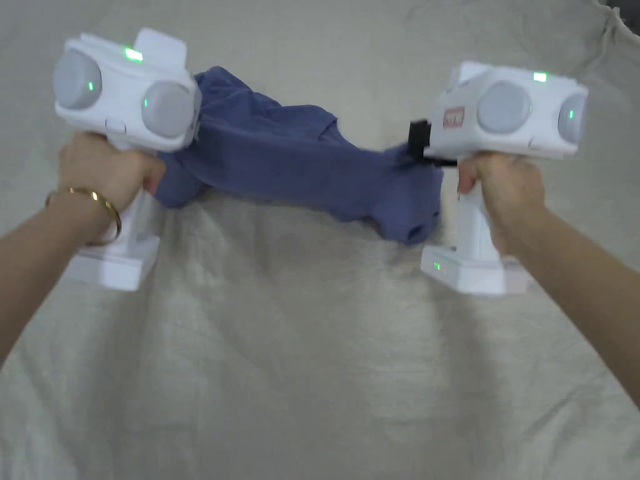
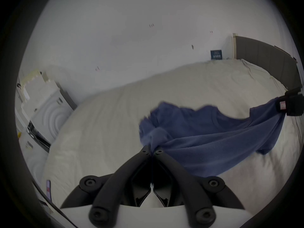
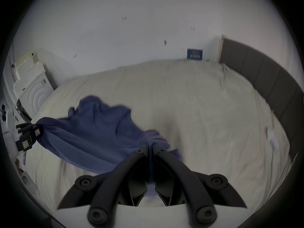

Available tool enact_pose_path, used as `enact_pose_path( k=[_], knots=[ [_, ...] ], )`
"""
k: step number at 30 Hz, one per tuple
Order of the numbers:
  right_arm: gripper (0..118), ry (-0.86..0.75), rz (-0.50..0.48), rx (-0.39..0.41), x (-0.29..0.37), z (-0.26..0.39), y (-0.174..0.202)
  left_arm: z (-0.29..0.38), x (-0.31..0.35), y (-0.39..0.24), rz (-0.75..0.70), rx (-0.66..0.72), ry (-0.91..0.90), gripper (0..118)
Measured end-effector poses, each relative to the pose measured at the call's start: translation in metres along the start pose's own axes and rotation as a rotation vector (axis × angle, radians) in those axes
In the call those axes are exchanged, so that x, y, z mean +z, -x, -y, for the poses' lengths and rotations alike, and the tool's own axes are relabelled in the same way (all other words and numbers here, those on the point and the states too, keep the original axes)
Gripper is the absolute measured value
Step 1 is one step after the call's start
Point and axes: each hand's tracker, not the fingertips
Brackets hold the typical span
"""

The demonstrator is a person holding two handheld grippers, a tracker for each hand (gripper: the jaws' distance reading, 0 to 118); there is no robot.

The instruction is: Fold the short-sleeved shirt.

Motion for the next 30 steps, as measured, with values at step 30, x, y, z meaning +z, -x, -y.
enact_pose_path(
  k=[30],
  knots=[
    [4, 0.104, -0.070, -0.032, 0.143, 0.271, -0.055, 0.257, 0.171, -0.029, 0.173, 0.277, 0.166, 0]
  ],
)
